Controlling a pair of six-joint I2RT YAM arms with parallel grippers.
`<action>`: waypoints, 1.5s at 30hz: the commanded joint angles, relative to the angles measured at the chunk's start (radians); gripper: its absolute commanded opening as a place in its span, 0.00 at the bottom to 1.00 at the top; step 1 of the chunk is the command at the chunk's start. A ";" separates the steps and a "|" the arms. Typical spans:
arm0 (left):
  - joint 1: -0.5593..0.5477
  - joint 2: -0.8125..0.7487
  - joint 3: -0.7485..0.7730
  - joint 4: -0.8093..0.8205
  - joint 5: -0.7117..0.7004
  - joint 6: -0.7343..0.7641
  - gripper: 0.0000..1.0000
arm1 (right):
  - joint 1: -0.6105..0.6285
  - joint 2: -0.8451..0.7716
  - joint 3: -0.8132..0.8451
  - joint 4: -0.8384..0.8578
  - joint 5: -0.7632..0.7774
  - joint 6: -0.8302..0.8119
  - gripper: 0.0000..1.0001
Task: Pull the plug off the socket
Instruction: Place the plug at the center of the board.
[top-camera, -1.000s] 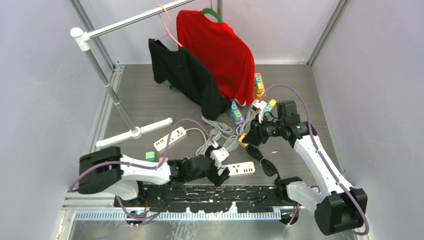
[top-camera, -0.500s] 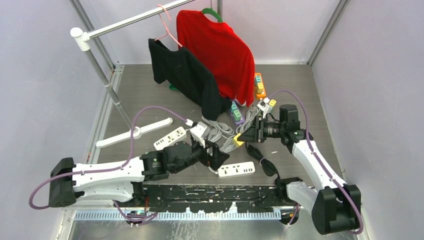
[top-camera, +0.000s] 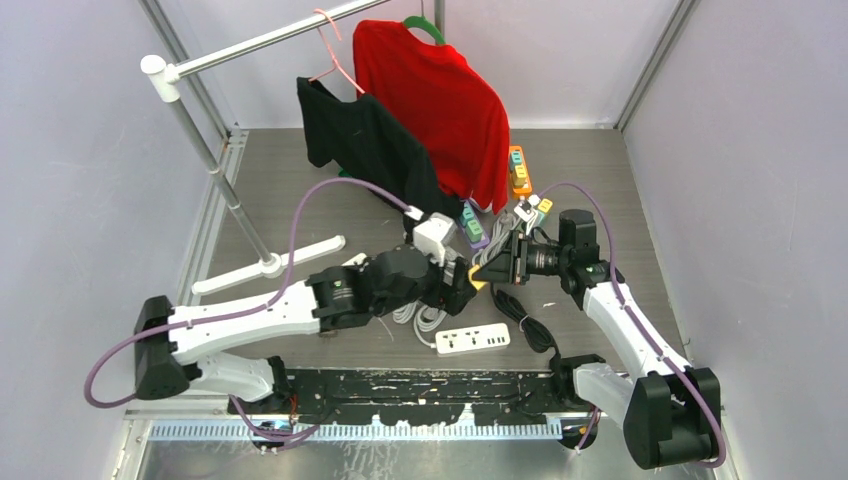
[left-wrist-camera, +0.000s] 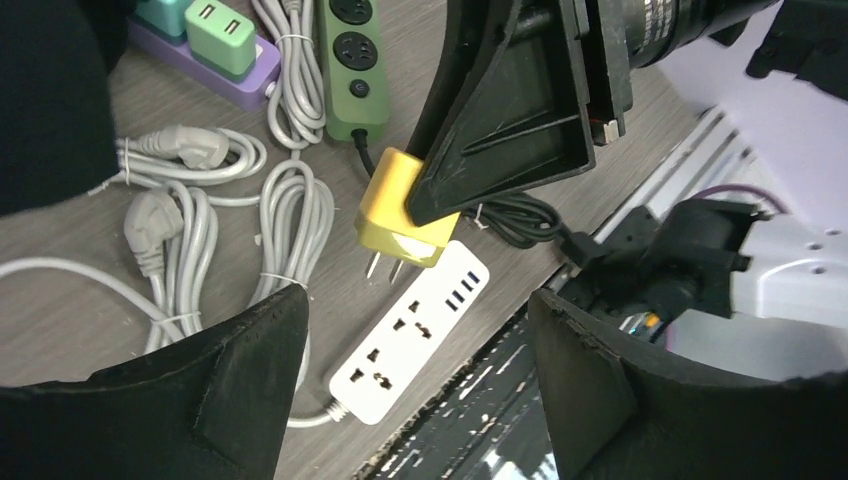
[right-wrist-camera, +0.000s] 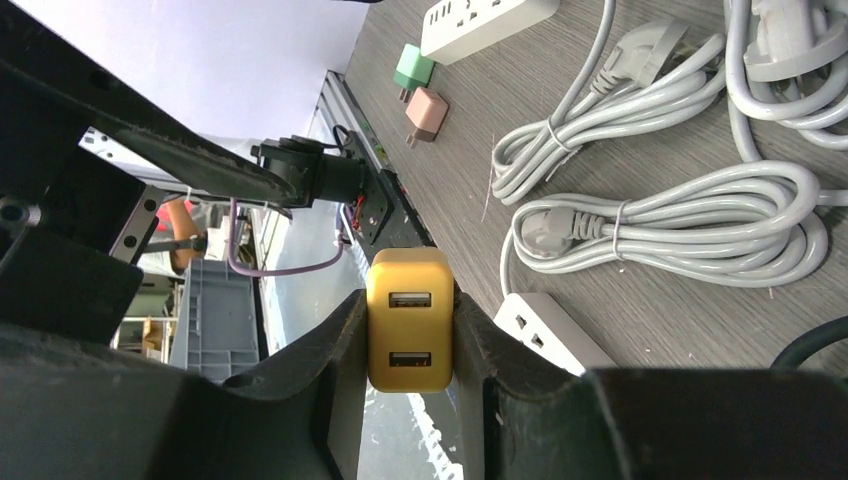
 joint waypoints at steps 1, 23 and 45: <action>-0.028 0.116 0.165 -0.162 -0.032 0.152 0.81 | -0.003 -0.008 -0.003 0.062 -0.030 0.030 0.11; -0.035 0.409 0.412 -0.264 -0.119 0.363 0.68 | -0.003 0.007 -0.010 0.072 -0.039 0.037 0.14; 0.022 0.331 0.243 -0.206 -0.082 0.238 0.00 | -0.010 0.006 -0.018 0.056 -0.021 0.004 0.79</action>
